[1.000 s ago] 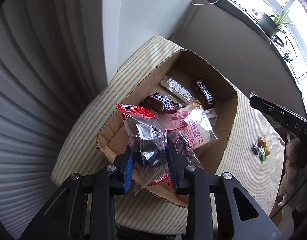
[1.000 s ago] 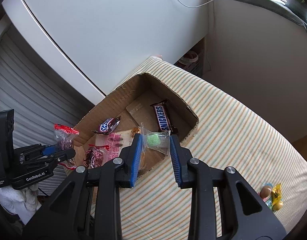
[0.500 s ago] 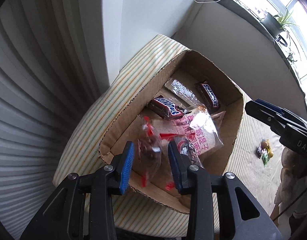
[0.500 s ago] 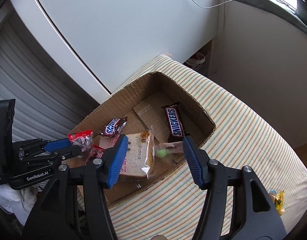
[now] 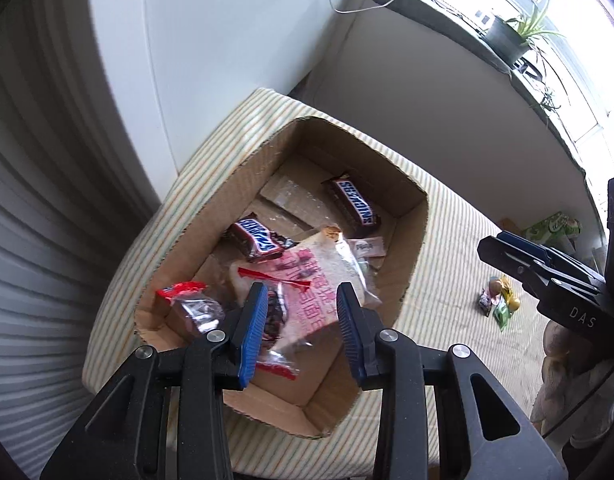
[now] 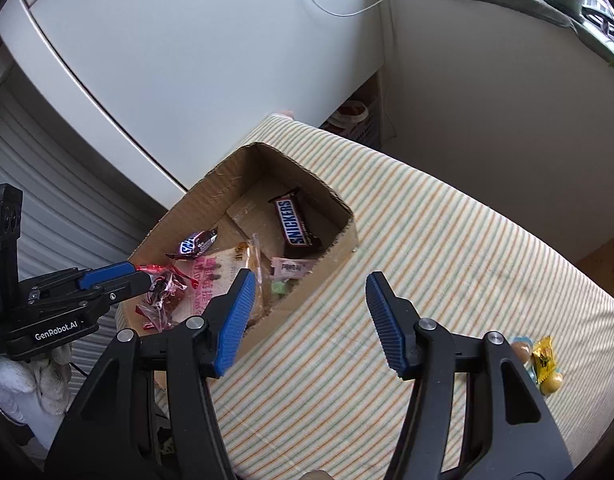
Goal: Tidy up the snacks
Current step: 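Open both grippers to drop the dates and green candy into the box, then grasp the black wrapped candy with the left gripper while the right grasps the yellow ball candy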
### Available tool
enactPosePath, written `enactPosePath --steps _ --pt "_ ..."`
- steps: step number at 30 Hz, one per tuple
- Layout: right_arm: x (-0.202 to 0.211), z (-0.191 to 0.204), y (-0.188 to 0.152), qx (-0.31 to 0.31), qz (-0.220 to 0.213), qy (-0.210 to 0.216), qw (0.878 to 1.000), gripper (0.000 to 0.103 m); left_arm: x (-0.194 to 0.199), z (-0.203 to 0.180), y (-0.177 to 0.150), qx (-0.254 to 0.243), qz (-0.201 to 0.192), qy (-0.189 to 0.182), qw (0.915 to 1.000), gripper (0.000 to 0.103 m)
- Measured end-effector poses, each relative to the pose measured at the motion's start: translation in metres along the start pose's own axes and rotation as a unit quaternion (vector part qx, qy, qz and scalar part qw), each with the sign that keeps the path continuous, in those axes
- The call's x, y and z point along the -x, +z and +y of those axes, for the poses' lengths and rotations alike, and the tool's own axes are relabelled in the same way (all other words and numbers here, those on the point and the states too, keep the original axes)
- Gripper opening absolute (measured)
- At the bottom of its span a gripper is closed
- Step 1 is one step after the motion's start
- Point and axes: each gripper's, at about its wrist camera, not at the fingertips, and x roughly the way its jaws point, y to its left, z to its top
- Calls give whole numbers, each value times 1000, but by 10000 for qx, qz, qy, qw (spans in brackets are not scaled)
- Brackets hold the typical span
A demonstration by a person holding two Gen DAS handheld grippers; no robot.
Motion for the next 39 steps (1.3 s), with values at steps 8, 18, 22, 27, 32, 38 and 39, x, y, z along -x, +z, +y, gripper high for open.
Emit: enactPosePath --steps 8,18,22,27,32,38,39 --pt "25 -59 -26 -623 -69 -334 9975 60 -18 -47 -3 -386 260 -333 9984 34" --pt "48 -134 -68 -1335 13 -921 9868 60 -48 -110 -14 -952 622 -614 9916 34" --pt "59 -163 -85 -1586 56 -1124 9809 60 -59 -134 -21 -1139 776 -700 9880 34" --pt "67 -194 -103 -1944 120 -1301 9722 60 -75 -158 -28 -1087 997 -905 9849 34" --pt "68 -222 -117 -2241 202 -1438 9637 60 -94 -184 -33 -1108 1254 -1132 9794 34" --pt "52 -247 -128 -2553 368 -1334 9569 60 -119 -208 -41 -1004 1611 -1316 9730 34" --pt "48 -250 -128 -2608 386 -1270 9562 60 -124 -210 -42 -943 1653 -1335 9726 34"
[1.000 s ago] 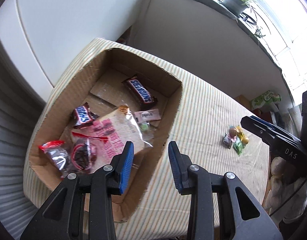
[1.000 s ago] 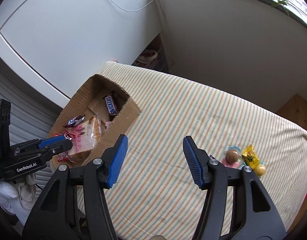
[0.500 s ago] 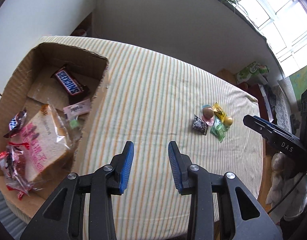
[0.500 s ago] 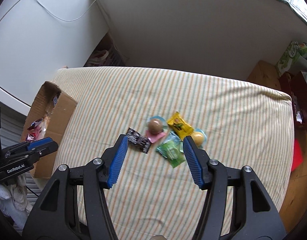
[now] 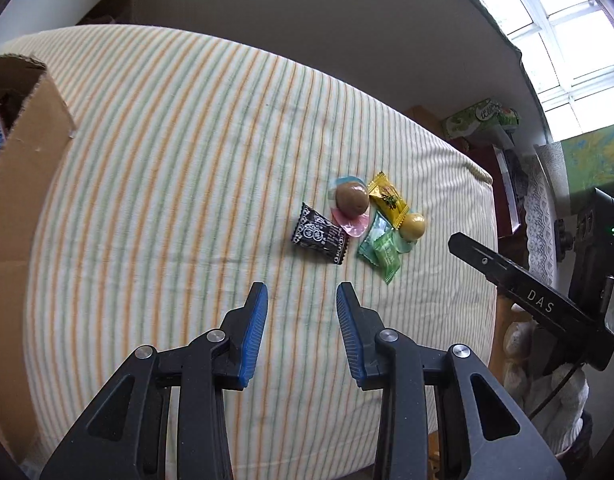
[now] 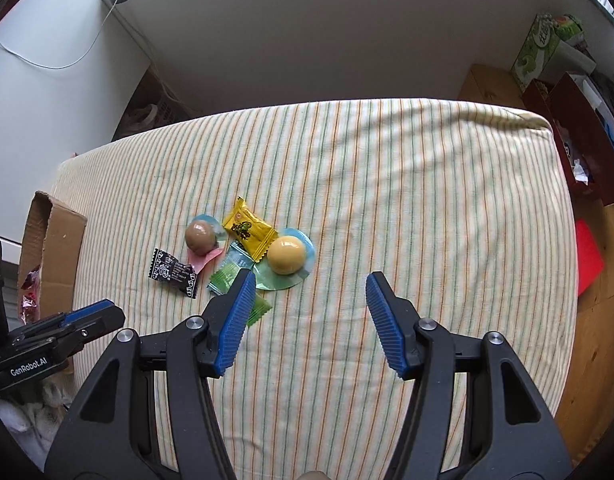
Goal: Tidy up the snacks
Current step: 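Grasp the black wrapped candy with the left gripper while the right grasps the yellow ball candy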
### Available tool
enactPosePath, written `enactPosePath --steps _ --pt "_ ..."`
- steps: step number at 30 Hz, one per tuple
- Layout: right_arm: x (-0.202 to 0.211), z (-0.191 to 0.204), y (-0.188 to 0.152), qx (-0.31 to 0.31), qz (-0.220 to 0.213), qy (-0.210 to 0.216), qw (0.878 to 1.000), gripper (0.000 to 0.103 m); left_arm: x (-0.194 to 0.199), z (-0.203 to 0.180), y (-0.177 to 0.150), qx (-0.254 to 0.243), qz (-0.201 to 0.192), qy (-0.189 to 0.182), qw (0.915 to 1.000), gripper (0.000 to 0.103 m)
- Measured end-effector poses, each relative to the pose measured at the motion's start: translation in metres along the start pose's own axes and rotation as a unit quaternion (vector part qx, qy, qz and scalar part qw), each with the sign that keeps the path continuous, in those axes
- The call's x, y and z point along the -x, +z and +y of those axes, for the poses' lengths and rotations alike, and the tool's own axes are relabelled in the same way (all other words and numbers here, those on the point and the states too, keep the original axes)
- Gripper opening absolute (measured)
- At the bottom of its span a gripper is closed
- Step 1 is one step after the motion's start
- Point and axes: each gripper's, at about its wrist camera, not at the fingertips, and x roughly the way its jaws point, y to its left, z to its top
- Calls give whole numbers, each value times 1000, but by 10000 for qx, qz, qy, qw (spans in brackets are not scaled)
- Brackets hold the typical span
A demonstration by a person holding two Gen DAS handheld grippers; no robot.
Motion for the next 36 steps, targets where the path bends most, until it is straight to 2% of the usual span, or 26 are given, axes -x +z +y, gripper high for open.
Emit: enactPosePath --steps 7,11,17,21,24,28,33,36 --pt "-27 -3 13 -217 185 128 9995 60 -27 3 7 335 230 -42 9992 34" --pt "-36 -5 17 -366 243 236 9988 60 -28 7 13 624 144 -127 9979 34" --pt "-44 -2 18 -334 284 177 9989 60 -31 3 27 608 53 -49 9981 34" --pt "-48 -3 19 -336 291 169 9989 60 -35 -9 35 341 -42 212 9992 34" --pt "-50 -1 19 -248 306 101 9992 60 -40 -25 37 -63 -128 615 9980 34" --pt "-55 6 19 -77 291 -33 9995 60 -47 -41 32 -472 -246 1062 9929 34" --pt "-59 12 21 52 296 -109 9995 60 -53 -54 24 -1010 -349 1382 9846 34" --pt "-62 18 21 157 293 -226 9992 49 -55 -54 23 -1236 -336 1371 9822 34"
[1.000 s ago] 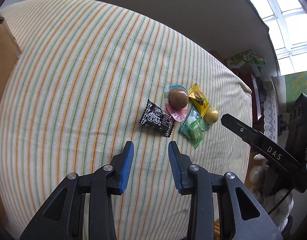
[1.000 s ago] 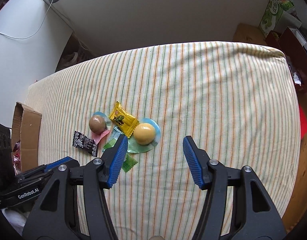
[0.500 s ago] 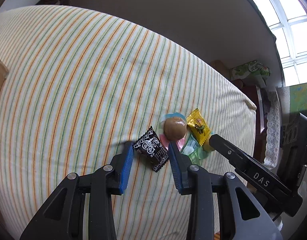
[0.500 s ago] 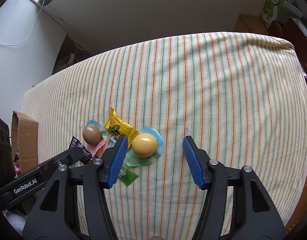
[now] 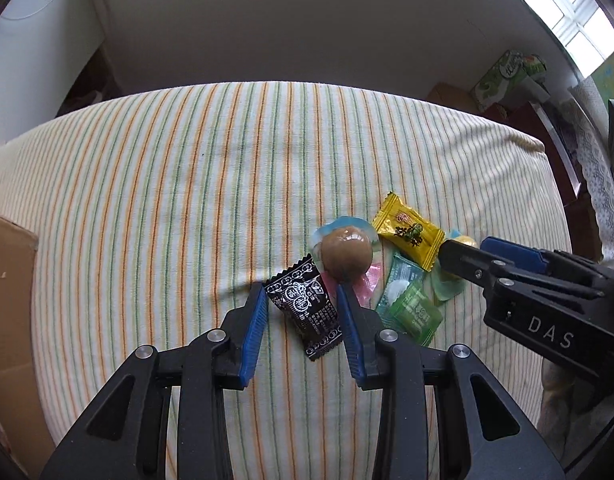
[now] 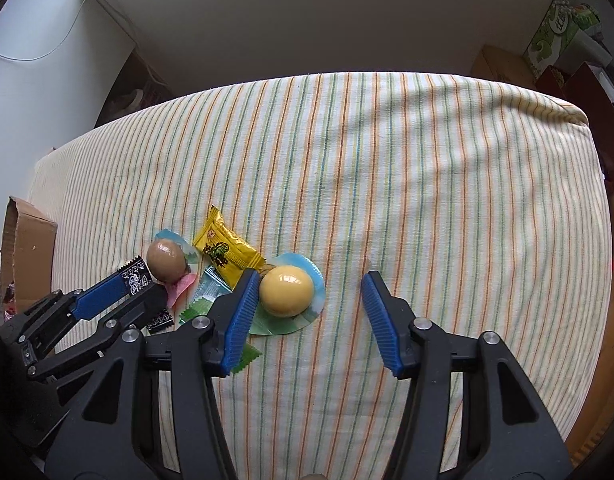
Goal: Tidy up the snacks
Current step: 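Grasp the black wrapped candy with the left gripper while the right grasps the yellow ball candy, then carry the black candy and yellow ball candy over the box with both grippers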
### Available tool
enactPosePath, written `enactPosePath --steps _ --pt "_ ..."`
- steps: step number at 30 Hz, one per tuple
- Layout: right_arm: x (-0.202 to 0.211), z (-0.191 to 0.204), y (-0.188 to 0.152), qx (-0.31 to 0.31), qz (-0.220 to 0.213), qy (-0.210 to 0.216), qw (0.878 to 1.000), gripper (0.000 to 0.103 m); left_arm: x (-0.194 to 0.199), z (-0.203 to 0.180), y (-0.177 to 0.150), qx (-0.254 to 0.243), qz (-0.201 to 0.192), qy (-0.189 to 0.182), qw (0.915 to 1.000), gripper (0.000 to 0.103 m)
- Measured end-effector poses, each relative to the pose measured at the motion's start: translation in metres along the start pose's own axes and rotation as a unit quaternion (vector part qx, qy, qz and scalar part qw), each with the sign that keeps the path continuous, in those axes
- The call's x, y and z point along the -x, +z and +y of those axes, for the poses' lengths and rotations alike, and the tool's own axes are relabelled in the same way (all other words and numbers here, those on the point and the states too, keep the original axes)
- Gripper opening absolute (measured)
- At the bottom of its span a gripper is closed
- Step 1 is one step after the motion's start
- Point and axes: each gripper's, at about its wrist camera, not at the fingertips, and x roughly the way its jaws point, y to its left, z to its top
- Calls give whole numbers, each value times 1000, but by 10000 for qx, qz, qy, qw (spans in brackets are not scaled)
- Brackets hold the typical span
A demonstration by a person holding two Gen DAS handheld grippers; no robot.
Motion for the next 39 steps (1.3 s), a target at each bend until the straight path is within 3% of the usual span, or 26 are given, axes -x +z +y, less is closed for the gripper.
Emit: enactPosePath --steps 5,9,15,19,20,29,39 --pt "0 -5 -1 10 9 68 10000 39 1 6 1 -148 14 -74 9999 29" --pt "-3 -7 0 51 -10 81 10000 39 3 13 -1 -130 3 -126 9998 27" --pt "-2 -4 0 105 -67 7 9999 39 0 2 0 -145 -52 78 9999 28" --pt "-3 5 0 296 -62 -113 9995 39 -1 -5 -2 -425 -164 195 9988 28" --pt "-2 5 -1 316 -60 -129 9994 35 -1 -4 -2 -410 -181 165 9989 26" --pt "0 1 -5 360 -114 -30 9993 34 8 33 -5 329 -162 -397 9985 23" --pt "27 -14 -21 220 -315 235 9990 34 22 37 -7 429 -210 -550 9973 23"
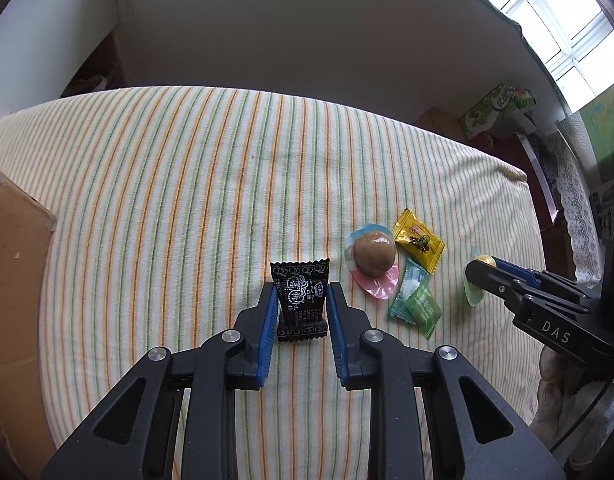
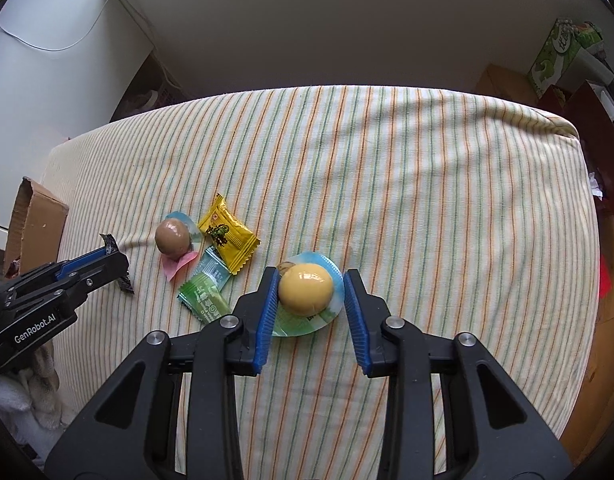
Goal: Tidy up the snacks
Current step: 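Carry the black candy and yellow ball candy over the box with both grippers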
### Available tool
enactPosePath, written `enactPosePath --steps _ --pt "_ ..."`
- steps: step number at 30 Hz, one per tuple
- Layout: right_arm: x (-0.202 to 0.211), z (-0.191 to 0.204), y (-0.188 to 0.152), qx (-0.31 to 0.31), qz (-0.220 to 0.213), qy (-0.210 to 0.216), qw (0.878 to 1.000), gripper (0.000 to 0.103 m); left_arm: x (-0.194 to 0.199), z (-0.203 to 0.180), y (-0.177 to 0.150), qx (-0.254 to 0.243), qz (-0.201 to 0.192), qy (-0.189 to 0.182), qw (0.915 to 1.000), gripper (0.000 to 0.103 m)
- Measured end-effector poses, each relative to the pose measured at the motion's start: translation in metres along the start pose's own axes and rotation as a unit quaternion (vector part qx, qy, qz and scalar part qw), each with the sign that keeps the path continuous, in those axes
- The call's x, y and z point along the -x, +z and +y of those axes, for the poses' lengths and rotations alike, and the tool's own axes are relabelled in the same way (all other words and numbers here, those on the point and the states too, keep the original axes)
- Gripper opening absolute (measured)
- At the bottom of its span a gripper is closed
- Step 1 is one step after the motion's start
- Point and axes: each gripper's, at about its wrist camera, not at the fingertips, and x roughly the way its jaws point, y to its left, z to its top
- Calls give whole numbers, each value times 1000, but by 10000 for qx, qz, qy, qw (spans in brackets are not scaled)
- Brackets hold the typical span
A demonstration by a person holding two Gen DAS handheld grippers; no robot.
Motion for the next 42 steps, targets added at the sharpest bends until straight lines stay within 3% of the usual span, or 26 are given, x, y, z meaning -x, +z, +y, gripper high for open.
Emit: enactPosePath --steps 10,16,23,42 --pt "40 12 -5 165 -157 216 9995 34 33 11 -4 182 -187 -198 9995 23" --pt "62 59 1 523 -282 458 9972 34 59 29 -9 309 -259 -155 9991 23" --pt "80 112 6 1013 -386 728 9914 34 91 51 -15 384 -472 160 9980 23" --pt "79 241 16 2040 -388 1029 9728 34 153 138 -45 1154 -1030 463 9869 23"
